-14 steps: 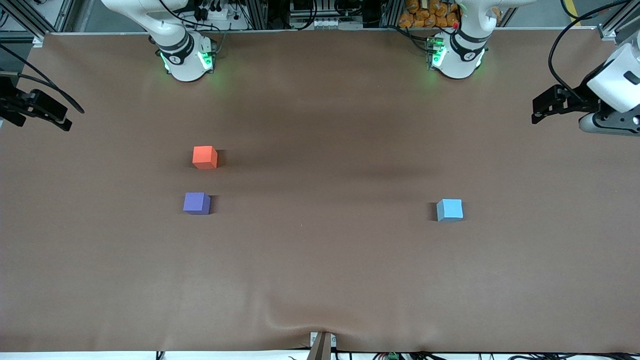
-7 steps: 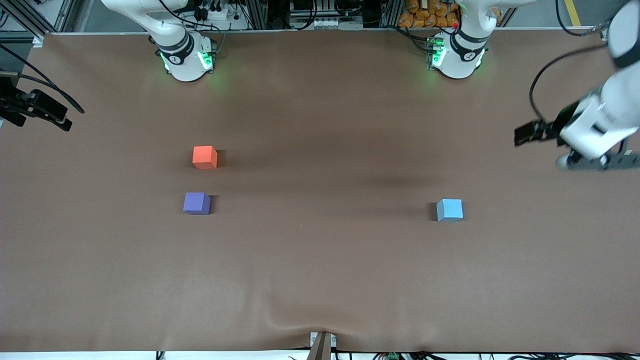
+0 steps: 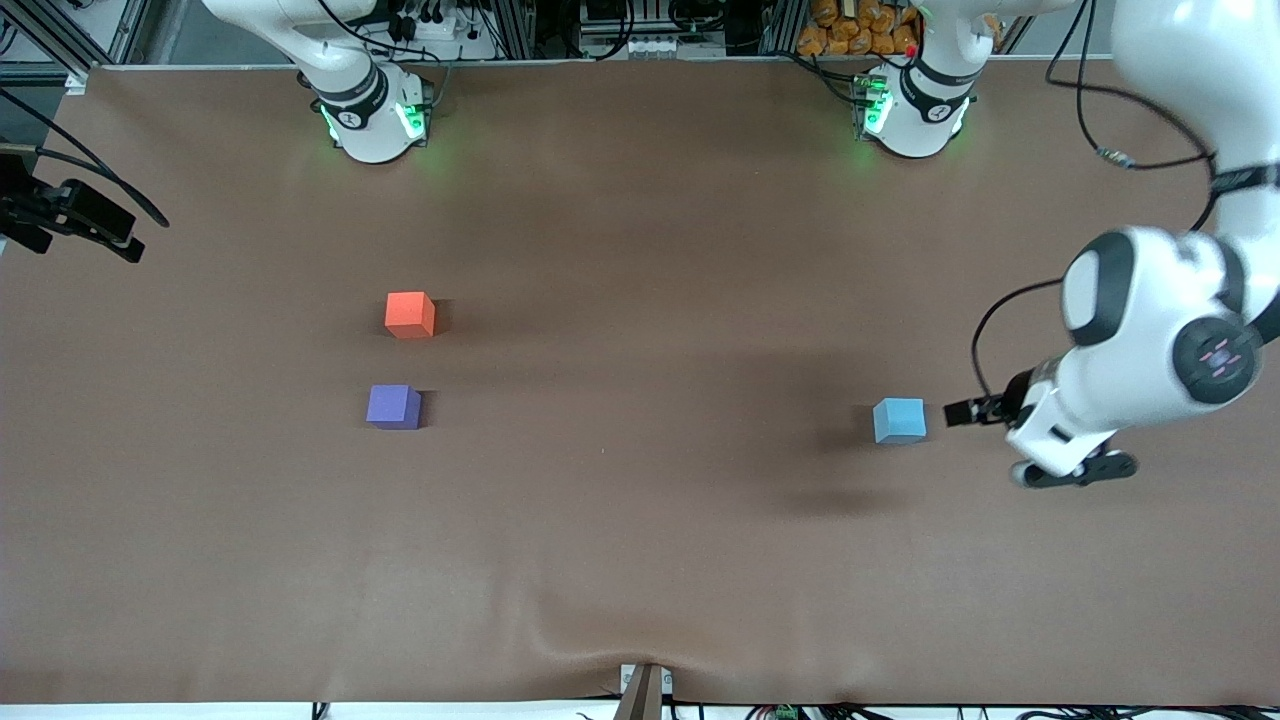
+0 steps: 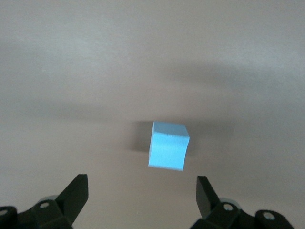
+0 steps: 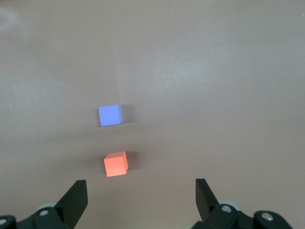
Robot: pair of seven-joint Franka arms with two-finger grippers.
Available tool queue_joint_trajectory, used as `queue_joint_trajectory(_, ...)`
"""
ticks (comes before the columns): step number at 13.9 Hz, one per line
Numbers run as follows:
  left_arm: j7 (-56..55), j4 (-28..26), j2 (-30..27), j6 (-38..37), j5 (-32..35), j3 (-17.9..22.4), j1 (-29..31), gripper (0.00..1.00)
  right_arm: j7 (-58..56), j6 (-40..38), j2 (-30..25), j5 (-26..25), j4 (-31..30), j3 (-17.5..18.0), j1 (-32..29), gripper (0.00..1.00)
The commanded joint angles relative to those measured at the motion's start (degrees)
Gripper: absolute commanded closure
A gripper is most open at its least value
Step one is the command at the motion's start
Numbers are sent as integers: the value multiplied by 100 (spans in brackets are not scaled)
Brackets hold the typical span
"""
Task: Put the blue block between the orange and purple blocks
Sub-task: 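Reach the left gripper down to the light-blue block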
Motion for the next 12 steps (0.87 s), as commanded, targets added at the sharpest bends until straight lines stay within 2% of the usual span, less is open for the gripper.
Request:
queue_joint_trajectory(1,-208,61,601,263,-17,4,-246,0,-62,-68,33,-13,97,53,-78,0)
queue_joint_trajectory(6,-199,-265,997,852,-8,4,-220,0,-62,-68,33,-13,97,53,-87,0)
queue_joint_trajectory(9,-217,-282,1112,906,-17,4,-247,0,-62,-68,33,-13,97,53,-87,0)
queue_joint_trajectory(12,-225,-528,1095,906,-26,-4,-317,0,-62,-95,33,-13,97,53,-78,0)
